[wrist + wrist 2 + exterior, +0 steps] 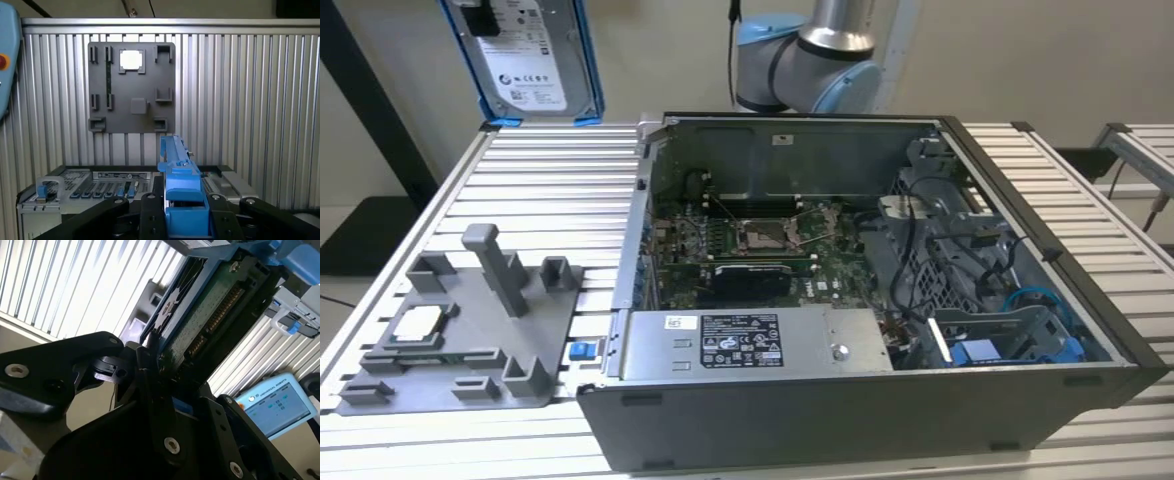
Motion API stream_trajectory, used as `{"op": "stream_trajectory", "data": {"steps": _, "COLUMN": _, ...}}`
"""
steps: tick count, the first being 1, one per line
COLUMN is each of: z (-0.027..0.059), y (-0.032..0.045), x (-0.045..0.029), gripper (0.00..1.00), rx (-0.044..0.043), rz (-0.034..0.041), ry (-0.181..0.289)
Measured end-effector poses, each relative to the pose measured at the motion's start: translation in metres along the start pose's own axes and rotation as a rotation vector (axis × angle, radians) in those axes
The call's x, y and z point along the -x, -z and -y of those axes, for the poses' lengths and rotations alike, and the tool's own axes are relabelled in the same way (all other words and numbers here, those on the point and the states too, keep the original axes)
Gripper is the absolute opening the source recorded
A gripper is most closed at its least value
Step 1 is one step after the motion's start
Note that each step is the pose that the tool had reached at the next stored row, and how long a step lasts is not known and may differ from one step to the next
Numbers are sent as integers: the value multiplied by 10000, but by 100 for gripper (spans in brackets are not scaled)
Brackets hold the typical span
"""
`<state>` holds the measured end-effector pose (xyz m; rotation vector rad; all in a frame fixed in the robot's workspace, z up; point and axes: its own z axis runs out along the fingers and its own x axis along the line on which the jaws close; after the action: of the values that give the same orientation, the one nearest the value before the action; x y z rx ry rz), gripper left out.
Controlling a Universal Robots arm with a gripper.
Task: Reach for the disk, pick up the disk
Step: 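Pick up the disk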
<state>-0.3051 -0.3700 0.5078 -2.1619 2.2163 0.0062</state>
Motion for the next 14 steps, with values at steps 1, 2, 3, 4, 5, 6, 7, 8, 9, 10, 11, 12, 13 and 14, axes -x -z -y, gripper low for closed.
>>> {"op": "stream_trajectory", "data": {"steps": 1, "z": 32, "y": -1, "x": 1, "gripper": 0, "rx": 0, "rz": 0, "ry": 0}}
{"op": "stream_trajectory", "data": {"steps": 2, "z": 63, "y": -2, "x": 1, "gripper": 0, "rx": 0, "rz": 1, "ry": 0}}
{"op": "stream_trajectory", "data": {"steps": 3, "z": 95, "y": -3, "x": 2, "gripper": 0, "rx": 0, "rz": 0, "ry": 0}}
{"op": "stream_trajectory", "data": {"steps": 4, "z": 131, "y": -4, "x": 3, "gripper": 0, "rx": 0, "rz": 0, "ry": -1}}
{"op": "stream_trajectory", "data": {"steps": 5, "z": 163, "y": -5, "x": 4, "gripper": 0, "rx": 0, "rz": 0, "ry": -1}}
{"op": "stream_trajectory", "data": {"steps": 6, "z": 196, "y": -6, "x": 5, "gripper": 0, "rx": 0, "rz": 0, "ry": 0}}
{"op": "stream_trajectory", "data": {"steps": 7, "z": 225, "y": -7, "x": 6, "gripper": 0, "rx": 0, "rz": 0, "ry": -1}}
{"op": "stream_trajectory", "data": {"steps": 8, "z": 255, "y": -7, "x": 6, "gripper": 0, "rx": 1, "rz": 0, "ry": 0}}
{"op": "stream_trajectory", "data": {"steps": 9, "z": 284, "y": -8, "x": 7, "gripper": 0, "rx": 1, "rz": 0, "ry": 0}}
{"op": "stream_trajectory", "data": {"steps": 10, "z": 313, "y": -9, "x": 7, "gripper": 0, "rx": 0, "rz": 0, "ry": 1}}
{"op": "stream_trajectory", "data": {"steps": 11, "z": 340, "y": -10, "x": 8, "gripper": 0, "rx": 0, "rz": 1, "ry": 0}}
{"op": "stream_trajectory", "data": {"steps": 12, "z": 371, "y": -11, "x": 9, "gripper": 0, "rx": 0, "rz": 0, "ry": -2}}
{"op": "stream_trajectory", "data": {"steps": 13, "z": 401, "y": -12, "x": 10, "gripper": 0, "rx": 0, "rz": 1, "ry": -1}}
{"op": "stream_trajectory", "data": {"steps": 14, "z": 432, "y": -13, "x": 11, "gripper": 0, "rx": 0, "rz": 1, "ry": -1}}
